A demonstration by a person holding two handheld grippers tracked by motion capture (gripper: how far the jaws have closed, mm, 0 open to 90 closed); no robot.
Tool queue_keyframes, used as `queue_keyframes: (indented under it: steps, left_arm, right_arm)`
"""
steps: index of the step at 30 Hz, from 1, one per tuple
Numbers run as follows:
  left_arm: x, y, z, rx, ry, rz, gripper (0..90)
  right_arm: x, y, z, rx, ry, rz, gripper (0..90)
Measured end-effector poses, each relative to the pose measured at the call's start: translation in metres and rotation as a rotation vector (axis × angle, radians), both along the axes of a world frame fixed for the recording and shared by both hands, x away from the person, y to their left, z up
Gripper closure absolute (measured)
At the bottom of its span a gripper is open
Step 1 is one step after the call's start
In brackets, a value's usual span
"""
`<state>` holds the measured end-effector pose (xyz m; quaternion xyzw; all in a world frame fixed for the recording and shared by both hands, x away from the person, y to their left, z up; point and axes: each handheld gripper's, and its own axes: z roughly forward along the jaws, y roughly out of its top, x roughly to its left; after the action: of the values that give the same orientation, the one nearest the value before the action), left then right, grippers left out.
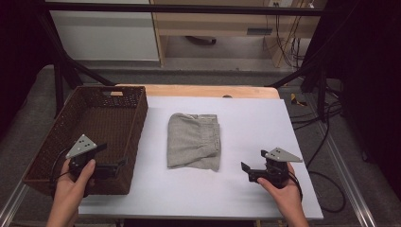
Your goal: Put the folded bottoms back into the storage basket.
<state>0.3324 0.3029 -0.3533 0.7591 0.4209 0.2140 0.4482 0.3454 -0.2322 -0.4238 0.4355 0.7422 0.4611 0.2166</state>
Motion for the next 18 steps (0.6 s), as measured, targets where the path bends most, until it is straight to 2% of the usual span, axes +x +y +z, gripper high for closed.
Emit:
queue_keyframes:
  steps: [8, 12, 13, 18]
  left_arm:
    - [0.000, 0.000, 0.000, 0.001, 0.003, -0.004, 5.4]
    - [0.000, -0.001, -0.001, 0.008, 0.003, -0.004, 5.5]
    - [0.000, -0.001, -0.001, 0.010, 0.003, -0.004, 5.5]
    - [0.000, -0.001, -0.001, 0.012, 0.002, -0.004, 5.5]
  right_arm:
    - [-0.001, 0.005, 0.001, -0.023, 0.081, 0.024, 12.3]
    - [-0.002, 0.010, -0.001, -0.047, 0.099, 0.029, 13.9]
    - [-0.002, 0.013, -0.002, -0.065, 0.119, 0.027, 15.7]
    - [-0.003, 0.018, -0.005, -0.082, 0.137, 0.029, 20.2]
